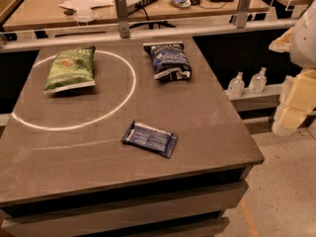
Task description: Move green jalapeno chip bag near rxbar blueberry
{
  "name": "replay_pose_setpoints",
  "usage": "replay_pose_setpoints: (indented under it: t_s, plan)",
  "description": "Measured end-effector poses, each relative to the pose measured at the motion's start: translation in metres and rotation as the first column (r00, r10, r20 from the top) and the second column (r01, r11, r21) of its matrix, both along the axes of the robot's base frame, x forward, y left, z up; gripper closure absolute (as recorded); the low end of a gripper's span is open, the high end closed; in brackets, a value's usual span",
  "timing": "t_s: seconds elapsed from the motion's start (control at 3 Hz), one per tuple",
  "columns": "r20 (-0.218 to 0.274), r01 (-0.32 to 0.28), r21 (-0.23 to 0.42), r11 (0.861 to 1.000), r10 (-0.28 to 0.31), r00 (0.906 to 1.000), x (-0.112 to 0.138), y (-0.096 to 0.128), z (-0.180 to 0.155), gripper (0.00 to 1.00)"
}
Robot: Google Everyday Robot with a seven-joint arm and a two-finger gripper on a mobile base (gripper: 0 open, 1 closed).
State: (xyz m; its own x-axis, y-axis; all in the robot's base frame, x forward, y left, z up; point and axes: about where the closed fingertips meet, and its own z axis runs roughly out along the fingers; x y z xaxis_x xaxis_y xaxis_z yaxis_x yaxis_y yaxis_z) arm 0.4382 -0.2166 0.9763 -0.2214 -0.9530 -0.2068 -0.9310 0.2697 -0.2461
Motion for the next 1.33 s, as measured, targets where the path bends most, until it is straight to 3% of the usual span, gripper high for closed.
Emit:
replay_pose_setpoints:
  t_s: [0.33, 0.67, 1.0, 1.33]
  plan:
    - [0.000, 0.000, 0.000, 1.000, 0.000, 1.0000, 0.000, 0.000, 0.000, 0.00]
    - [0.027, -0.044, 0.047, 0.998, 0.043, 0.9987, 0.002, 0.008, 0.003, 0.00]
    - [0.095, -0.136, 0.183, 0.974, 0.121, 0.9882, 0.019, 0.019, 0.003, 0.00]
    - [0.186, -0.282, 0.430, 0.858, 0.221, 0.9573, 0.047, 0.087, 0.004, 0.00]
